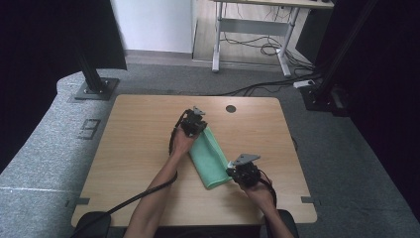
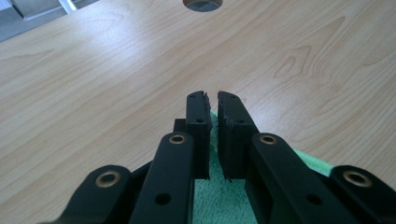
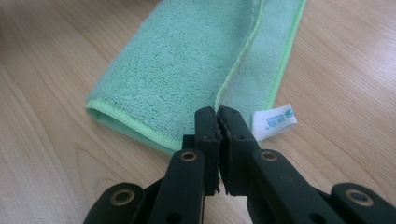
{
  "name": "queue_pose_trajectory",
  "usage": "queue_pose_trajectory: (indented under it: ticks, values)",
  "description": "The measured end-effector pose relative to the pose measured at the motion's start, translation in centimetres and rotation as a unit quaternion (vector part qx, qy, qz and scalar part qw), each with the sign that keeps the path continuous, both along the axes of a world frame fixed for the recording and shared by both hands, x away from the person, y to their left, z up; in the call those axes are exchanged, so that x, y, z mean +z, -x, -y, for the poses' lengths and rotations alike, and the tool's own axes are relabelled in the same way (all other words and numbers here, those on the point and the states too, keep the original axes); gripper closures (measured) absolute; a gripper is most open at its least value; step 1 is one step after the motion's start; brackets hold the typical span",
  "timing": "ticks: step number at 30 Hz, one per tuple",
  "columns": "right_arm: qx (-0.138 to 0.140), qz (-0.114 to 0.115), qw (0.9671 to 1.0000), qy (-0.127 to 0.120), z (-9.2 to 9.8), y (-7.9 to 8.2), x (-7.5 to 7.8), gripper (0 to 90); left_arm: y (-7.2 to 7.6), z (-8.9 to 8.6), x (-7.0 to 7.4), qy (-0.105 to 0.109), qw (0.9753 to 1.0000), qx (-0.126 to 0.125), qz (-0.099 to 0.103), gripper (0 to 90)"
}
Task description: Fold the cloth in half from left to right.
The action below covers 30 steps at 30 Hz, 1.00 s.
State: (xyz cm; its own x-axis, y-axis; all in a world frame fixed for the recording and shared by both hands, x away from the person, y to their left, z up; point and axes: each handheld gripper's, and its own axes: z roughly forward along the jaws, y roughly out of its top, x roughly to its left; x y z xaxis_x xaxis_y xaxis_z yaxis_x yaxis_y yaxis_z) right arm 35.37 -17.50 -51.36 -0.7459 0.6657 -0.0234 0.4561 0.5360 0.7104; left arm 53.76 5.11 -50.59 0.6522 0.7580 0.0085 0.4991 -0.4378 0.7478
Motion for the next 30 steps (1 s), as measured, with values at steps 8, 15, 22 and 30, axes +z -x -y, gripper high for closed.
queue_pose_trajectory:
  ticks: [8, 15, 22, 30]
  values:
    - [-0.006, 0.000, 1.0000, 0.004, 0.4, -0.2, -0.2, 85.8, -0.3, 0.4, -0.4, 0.005, 1.0000, 0.002, -0.002, 81.9]
    - [-0.016, -0.011, 0.9998, 0.010, 0.6, -0.4, -0.7, 82.9, -0.5, 0.3, -0.8, 0.001, 0.9998, 0.018, 0.008, 62.8]
    - [-0.019, -0.017, 0.9995, 0.016, 0.7, -0.6, -1.0, 79.8, -0.4, 0.2, -0.3, -0.003, 0.9994, 0.026, 0.022, 47.4]
    - [-0.023, -0.030, 0.9991, 0.021, 1.0, -0.7, -1.1, 75.6, 0.0, -0.3, 0.6, 0.002, 0.9990, 0.028, 0.035, 38.6]
